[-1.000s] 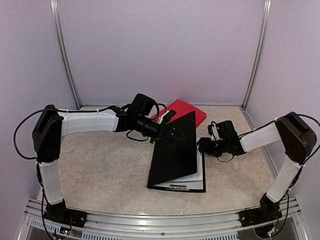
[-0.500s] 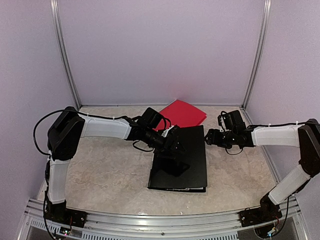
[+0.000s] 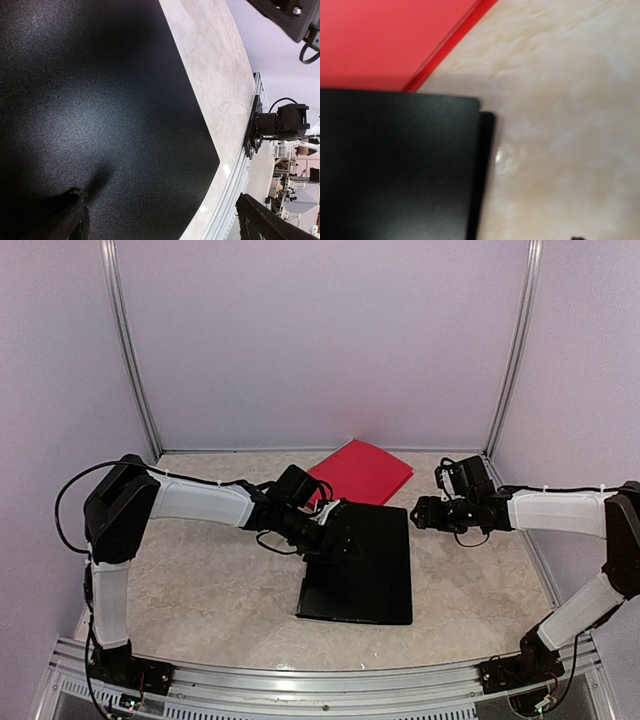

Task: Put the files into the folder
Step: Close the folder with files at the center of the board, then reset both arms

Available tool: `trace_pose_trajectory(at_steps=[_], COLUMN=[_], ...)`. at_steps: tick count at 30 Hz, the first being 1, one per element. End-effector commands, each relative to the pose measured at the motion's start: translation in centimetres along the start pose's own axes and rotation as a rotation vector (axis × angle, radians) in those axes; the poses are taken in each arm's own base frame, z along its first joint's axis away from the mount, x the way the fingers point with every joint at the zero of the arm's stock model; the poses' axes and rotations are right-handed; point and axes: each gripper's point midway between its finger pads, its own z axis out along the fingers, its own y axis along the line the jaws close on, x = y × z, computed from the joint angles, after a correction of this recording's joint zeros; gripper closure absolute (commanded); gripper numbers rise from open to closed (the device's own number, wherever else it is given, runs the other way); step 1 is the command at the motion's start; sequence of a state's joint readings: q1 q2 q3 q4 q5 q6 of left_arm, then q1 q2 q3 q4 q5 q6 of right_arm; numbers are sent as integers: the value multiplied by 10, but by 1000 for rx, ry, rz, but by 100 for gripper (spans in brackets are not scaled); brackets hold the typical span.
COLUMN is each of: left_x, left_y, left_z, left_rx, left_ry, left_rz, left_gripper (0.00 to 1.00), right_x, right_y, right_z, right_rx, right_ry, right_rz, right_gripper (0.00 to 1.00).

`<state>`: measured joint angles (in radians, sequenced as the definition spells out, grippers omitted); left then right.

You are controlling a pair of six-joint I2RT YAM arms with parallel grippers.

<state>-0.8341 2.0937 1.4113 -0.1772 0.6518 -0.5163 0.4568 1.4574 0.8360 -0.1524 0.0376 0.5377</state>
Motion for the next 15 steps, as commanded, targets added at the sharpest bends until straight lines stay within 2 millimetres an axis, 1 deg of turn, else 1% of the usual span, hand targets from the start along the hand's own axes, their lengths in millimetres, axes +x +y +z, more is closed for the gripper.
trace_pose_trajectory(at_steps=[1,2,3,6,7,9,10,11,13,15], left_x=[-14,-14,-17,-17,-20,-22,-25,-25,-29,-33], left_y=[-21,-22,-28,-20,-22,-16,-18,-14,-13,-6], left_z=[-36,-41,-52,-72,-84,-100,-114,-122,-146,-166], left_rx=[-56,-73,-82,-173,-200,-270,-303,-344,-417,-504], left_ry=[-122,-141,-171,-244,-284,-352,-404,-436,-522,-584], left_rz=[123,141,162,194,207,230,251,266,298,315], left_gripper=[1,1,1,1,1,1,1,1,1,1], right_x=[22,24,26,27,27,26,25,23,15,7], right_y=[18,21,24,36,38,43,45,49,52,55], right_z=[15,18,20,23,23,22,20,17,9,1], right_rx=[-90,-97,-106,-128,-129,-124,-118,-120,-110,-107], right_ry=[54,60,61,62,62,57,48,38,-1,-37], right_rz=[-16,-18,-23,-46,-55,-92,-111,-131,-165,-195], right_gripper=[24,24,24,24,23,22,22,21,18,14])
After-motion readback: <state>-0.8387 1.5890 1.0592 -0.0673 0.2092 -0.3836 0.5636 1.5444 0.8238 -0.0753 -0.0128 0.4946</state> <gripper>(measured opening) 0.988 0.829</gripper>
